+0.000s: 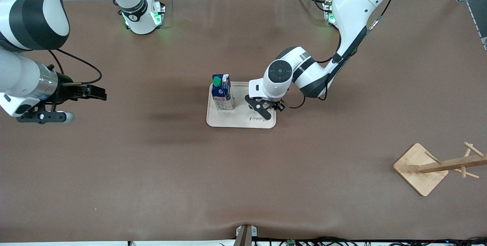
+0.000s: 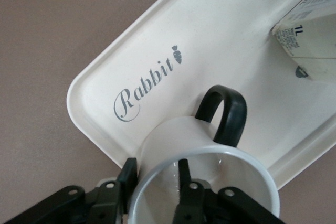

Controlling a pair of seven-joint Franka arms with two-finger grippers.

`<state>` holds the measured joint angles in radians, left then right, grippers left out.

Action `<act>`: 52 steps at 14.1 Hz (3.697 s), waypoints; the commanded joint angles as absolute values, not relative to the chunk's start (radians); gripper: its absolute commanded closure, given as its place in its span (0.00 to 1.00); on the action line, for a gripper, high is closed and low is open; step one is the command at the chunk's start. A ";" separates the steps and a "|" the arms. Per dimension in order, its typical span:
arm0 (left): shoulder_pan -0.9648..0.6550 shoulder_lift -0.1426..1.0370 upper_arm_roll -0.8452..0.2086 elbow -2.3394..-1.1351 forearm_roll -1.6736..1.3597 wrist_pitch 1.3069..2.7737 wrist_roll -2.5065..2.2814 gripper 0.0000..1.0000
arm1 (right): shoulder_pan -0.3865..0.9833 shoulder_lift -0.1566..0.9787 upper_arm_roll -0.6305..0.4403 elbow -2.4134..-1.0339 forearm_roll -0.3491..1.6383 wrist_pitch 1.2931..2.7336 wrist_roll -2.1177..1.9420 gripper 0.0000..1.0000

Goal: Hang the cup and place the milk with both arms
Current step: 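Grasp the mug rim with the left gripper while the right gripper reaches the milk, then carry the mug toward the wooden stand while the right gripper grasps the milk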

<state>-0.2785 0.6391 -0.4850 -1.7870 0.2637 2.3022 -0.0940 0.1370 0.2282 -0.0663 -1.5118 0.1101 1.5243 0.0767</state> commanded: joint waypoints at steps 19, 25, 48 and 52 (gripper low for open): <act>-0.016 0.356 -0.489 -1.707 0.164 2.004 -0.081 1.00 | 0.515 0.402 -0.064 -1.491 0.389 1.588 0.284 0.00; 0.144 0.285 -0.486 -1.695 0.169 1.916 -0.065 1.00 | 0.587 0.439 -0.066 -1.511 0.396 1.643 0.316 0.00; 0.560 0.367 -0.434 -1.416 0.176 1.815 0.489 1.00 | 0.689 0.466 -0.069 -1.603 0.390 1.827 0.443 1.00; 0.560 0.410 -0.423 -1.345 0.176 1.819 0.508 1.00 | 0.629 0.466 -0.083 -1.485 0.364 1.636 0.450 1.00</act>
<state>0.5624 0.3774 -0.4216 -1.4057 0.1793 1.8292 0.4912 0.6752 0.4773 -0.0789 -1.5437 0.3716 1.7281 0.4387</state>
